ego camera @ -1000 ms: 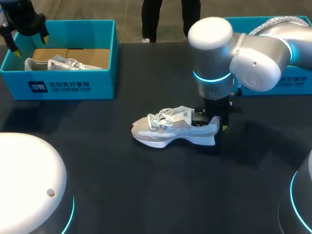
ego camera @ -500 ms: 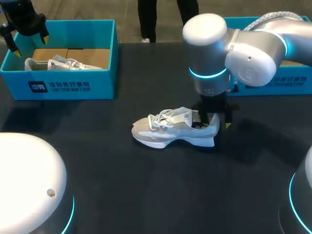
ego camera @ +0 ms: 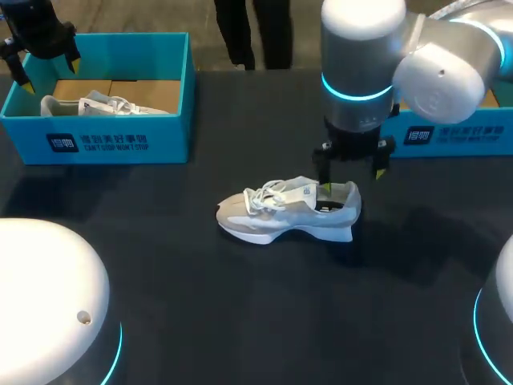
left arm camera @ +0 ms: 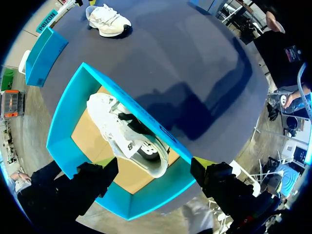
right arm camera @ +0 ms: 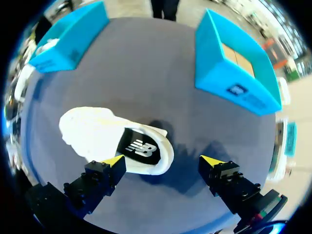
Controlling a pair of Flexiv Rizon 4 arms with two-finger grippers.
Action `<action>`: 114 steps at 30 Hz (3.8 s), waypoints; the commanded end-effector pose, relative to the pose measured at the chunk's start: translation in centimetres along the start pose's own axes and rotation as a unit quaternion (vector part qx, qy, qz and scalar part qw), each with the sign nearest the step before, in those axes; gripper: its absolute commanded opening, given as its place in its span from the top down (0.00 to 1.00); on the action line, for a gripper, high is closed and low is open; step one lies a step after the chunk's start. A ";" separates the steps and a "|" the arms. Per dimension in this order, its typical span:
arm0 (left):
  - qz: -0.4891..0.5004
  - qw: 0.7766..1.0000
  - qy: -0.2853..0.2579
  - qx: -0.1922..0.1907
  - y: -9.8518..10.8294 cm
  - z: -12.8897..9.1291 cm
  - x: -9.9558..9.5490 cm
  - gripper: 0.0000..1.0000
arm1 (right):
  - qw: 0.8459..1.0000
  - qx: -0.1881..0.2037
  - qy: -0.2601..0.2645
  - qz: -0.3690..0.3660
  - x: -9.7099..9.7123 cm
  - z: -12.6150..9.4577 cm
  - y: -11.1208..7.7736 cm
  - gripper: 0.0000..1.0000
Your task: Take the shoe out of the shoebox, open the shoe tongue, remove and reinsert the insole, then place the shoe into the shoebox
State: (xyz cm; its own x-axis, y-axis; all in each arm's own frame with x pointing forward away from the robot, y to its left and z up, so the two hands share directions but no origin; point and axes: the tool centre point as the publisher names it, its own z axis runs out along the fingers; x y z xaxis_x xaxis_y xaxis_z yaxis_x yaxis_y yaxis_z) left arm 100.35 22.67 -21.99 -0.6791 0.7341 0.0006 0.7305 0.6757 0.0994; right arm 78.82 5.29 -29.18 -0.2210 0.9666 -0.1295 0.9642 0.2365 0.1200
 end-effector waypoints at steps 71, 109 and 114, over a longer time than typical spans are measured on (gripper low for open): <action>0.000 1.000 0.000 -0.001 -0.1 -0.1 0.1 0.00 | 0.805 -0.162 0.220 -0.527 -5.7 -0.3 0.0 0.00; 0.000 1.000 0.000 -0.001 -0.1 -0.1 0.1 0.00 | 0.753 -0.328 0.302 -0.484 -8.0 10.1 -2.5 0.00; 0.000 1.000 0.000 -0.001 -0.1 -0.1 0.1 0.00 | 0.742 -0.339 0.308 -0.490 -7.0 10.5 -2.4 0.00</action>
State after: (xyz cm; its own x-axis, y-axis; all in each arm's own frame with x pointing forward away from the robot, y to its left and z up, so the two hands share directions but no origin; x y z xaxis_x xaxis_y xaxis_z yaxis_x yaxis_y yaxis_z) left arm 100.35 22.67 -21.99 -0.6791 0.7340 0.0006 0.7305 0.6757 0.0994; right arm 79.33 -3.60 -38.30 -0.9932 0.1123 -0.0310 0.0500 0.6511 0.7573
